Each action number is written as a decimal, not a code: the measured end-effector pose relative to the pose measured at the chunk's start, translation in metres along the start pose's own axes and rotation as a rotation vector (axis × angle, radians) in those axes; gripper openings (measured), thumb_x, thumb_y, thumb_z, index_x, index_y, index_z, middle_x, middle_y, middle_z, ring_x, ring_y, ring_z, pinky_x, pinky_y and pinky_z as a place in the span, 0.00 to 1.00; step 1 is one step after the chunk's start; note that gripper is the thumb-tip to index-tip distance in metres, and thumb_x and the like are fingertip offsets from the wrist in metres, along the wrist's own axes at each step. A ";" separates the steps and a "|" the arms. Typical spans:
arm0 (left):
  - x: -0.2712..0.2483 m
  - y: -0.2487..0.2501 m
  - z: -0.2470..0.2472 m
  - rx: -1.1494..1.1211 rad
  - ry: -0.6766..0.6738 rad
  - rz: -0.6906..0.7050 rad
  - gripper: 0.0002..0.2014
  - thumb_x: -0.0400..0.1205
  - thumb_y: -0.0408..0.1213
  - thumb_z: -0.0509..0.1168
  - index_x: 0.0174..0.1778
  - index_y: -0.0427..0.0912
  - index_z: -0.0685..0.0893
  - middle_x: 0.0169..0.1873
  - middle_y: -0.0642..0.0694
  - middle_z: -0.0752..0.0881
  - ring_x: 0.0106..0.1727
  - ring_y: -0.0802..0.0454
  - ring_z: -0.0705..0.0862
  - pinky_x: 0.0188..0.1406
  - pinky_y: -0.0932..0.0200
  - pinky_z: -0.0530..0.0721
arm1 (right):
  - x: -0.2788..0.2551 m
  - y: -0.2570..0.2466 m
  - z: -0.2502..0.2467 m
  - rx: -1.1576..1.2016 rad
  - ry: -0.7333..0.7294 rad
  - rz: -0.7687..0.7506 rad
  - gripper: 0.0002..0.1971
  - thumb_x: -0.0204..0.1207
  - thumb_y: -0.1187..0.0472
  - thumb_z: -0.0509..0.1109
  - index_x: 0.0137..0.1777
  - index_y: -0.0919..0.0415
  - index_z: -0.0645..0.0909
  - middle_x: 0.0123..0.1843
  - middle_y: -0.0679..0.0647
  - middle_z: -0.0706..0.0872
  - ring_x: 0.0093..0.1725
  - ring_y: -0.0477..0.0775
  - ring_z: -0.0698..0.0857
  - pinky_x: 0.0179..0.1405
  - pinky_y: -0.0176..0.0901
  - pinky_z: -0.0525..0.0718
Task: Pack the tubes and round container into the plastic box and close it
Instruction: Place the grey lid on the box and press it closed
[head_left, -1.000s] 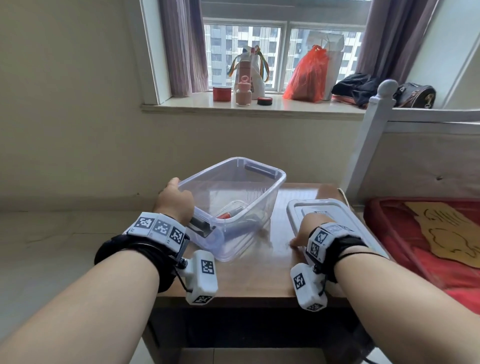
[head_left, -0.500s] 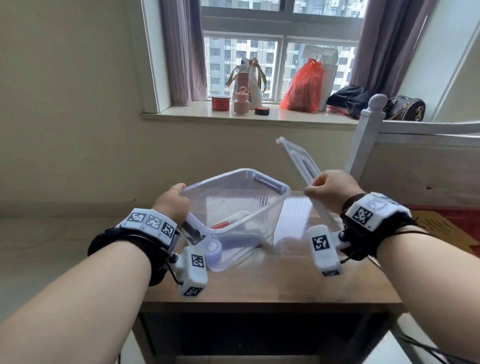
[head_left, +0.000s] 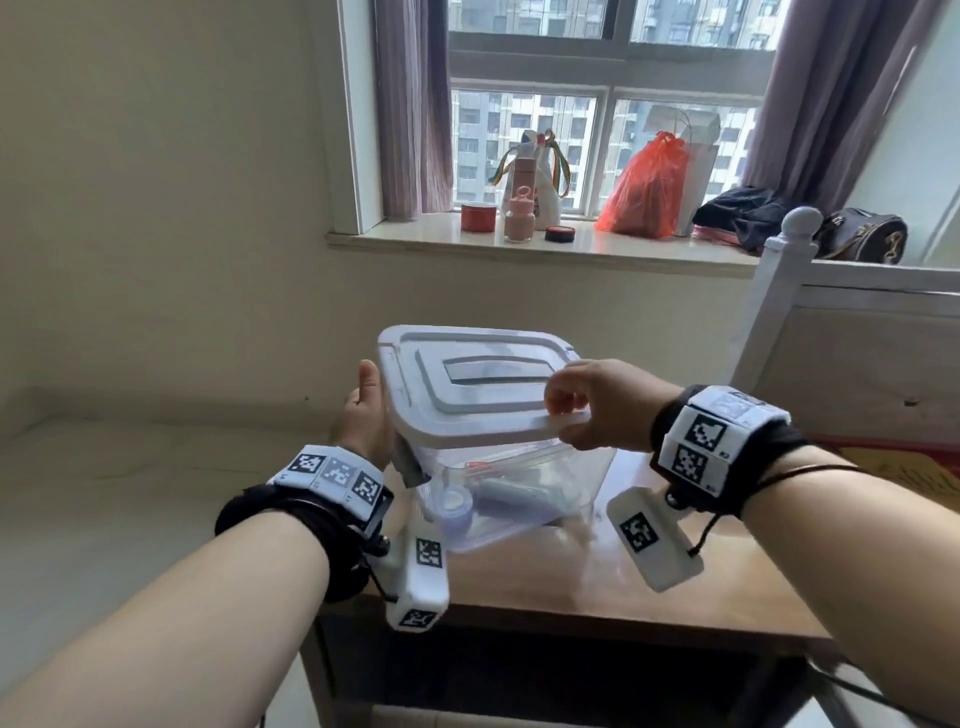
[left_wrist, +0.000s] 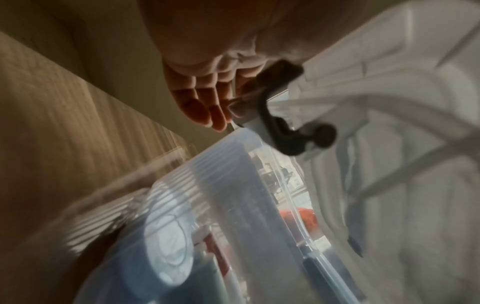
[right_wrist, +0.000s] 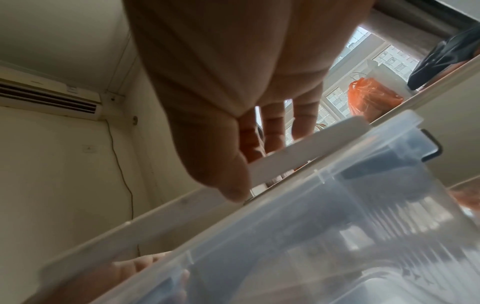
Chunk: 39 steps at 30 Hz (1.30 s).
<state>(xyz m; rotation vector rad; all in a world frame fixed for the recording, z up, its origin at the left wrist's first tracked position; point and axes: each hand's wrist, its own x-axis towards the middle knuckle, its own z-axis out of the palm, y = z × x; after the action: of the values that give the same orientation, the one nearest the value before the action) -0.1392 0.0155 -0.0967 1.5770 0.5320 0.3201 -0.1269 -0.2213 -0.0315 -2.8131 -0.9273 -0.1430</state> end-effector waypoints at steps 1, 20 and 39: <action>0.006 -0.007 -0.001 -0.014 -0.013 -0.005 0.57 0.61 0.83 0.40 0.67 0.42 0.81 0.63 0.33 0.86 0.65 0.32 0.83 0.69 0.37 0.77 | 0.001 0.002 0.000 -0.004 -0.015 0.012 0.10 0.66 0.64 0.72 0.48 0.61 0.83 0.43 0.47 0.78 0.44 0.52 0.77 0.48 0.43 0.77; -0.008 -0.004 0.010 0.011 -0.166 -0.104 0.33 0.75 0.54 0.68 0.71 0.37 0.71 0.38 0.38 0.85 0.34 0.42 0.83 0.48 0.45 0.82 | -0.015 0.017 0.014 -0.050 -0.034 0.109 0.18 0.62 0.49 0.78 0.47 0.48 0.74 0.64 0.49 0.73 0.66 0.57 0.67 0.68 0.55 0.72; -0.019 0.002 0.009 -0.015 -0.209 -0.170 0.36 0.79 0.47 0.68 0.78 0.34 0.64 0.61 0.34 0.83 0.41 0.53 0.83 0.16 0.60 0.83 | -0.025 0.023 0.032 0.030 0.103 0.104 0.17 0.65 0.48 0.76 0.48 0.56 0.77 0.57 0.51 0.86 0.58 0.58 0.78 0.58 0.50 0.77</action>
<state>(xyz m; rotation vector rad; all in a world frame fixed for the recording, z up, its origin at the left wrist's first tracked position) -0.1504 -0.0021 -0.0938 1.5186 0.4953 0.0291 -0.1320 -0.2476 -0.0697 -2.7891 -0.7529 -0.2550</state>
